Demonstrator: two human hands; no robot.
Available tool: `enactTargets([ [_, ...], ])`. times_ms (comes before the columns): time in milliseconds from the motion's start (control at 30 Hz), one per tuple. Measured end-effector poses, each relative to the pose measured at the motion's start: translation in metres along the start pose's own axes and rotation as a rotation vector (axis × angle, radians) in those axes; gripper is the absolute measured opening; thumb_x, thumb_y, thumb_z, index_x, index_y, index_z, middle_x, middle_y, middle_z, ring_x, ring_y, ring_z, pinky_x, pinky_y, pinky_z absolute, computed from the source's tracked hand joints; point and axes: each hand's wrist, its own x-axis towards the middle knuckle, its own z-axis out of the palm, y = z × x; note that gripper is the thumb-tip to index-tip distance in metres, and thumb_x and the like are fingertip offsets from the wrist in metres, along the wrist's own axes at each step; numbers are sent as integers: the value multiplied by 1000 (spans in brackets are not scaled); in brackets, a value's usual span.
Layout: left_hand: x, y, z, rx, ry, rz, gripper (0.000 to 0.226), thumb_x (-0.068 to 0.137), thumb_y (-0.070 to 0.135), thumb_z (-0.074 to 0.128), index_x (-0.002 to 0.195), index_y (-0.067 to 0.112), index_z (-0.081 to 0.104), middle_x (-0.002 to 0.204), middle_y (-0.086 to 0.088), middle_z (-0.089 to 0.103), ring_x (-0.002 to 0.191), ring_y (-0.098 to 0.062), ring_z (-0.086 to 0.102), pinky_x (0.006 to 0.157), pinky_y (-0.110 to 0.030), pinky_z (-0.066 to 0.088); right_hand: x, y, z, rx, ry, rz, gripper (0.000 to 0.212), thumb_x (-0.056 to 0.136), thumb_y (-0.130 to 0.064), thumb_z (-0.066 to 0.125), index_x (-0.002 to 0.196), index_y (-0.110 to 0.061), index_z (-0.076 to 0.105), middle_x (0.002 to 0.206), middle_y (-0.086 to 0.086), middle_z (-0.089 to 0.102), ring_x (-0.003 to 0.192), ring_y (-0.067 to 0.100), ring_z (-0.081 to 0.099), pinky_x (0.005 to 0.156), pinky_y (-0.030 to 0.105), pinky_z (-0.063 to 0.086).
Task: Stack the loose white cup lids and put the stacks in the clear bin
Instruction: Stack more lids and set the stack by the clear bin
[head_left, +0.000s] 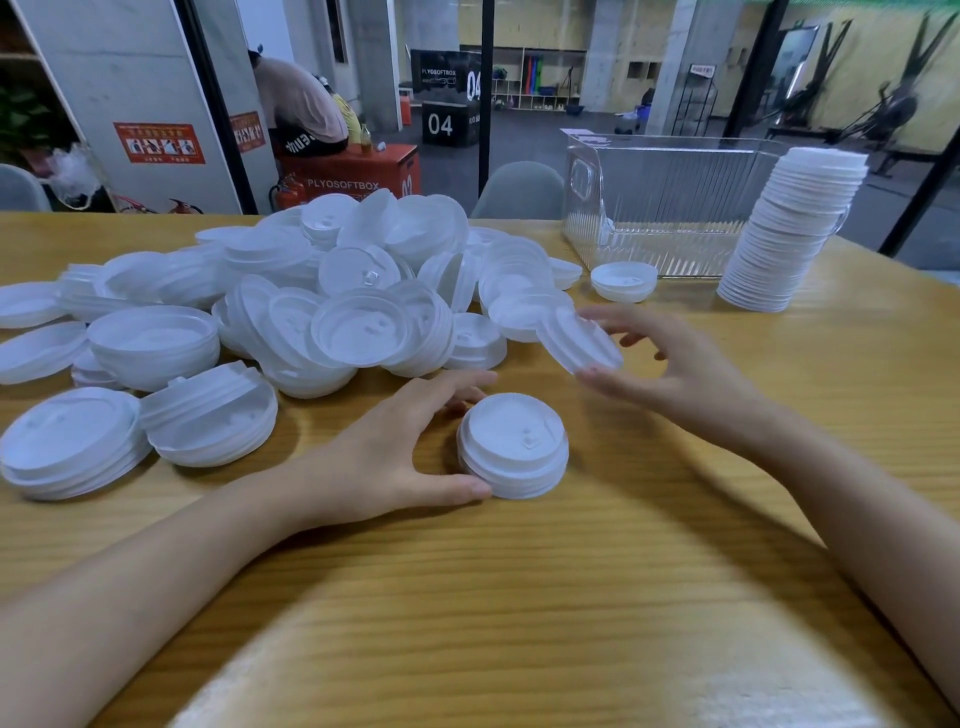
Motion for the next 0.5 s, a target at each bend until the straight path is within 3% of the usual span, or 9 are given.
enactTargets([
  [100,2,-3,0,-14,1,-10,94,73,39,83,146,46,24,136,22,47,127,12,39,102,-2,27,-7,-18,6,77,-49,-164,60,72,-64,62,127,-40,59,120,-33,57,113,5,49,89,5,30],
  [167,3,-4,1,-37,3,-25,100,70,42,84,144,49,18,135,26,46,127,14,39,101,-2,27,-10,-25,12,76,-129,-230,55,73,-61,66,125,-43,59,123,-32,57,119,7,46,99,14,32],
  [233,3,-6,2,-52,0,-37,107,68,45,84,150,43,14,136,29,45,128,14,39,103,-3,27,-11,-26,17,56,-182,-265,52,73,-60,67,123,-46,59,127,-30,56,126,9,43,109,33,34],
  [300,4,-8,2,-54,-10,-34,111,69,45,84,153,40,12,137,28,45,131,10,39,107,-6,27,-12,-27,20,18,-214,-270,52,72,-63,66,122,-50,58,129,-30,55,128,8,41,109,44,34],
  [500,4,-10,2,-53,-19,-29,109,70,45,84,151,45,12,139,24,45,132,6,39,109,-9,27,-13,-28,22,-5,-252,-258,56,72,-66,64,124,-47,60,130,-30,55,129,5,38,109,46,34],
])
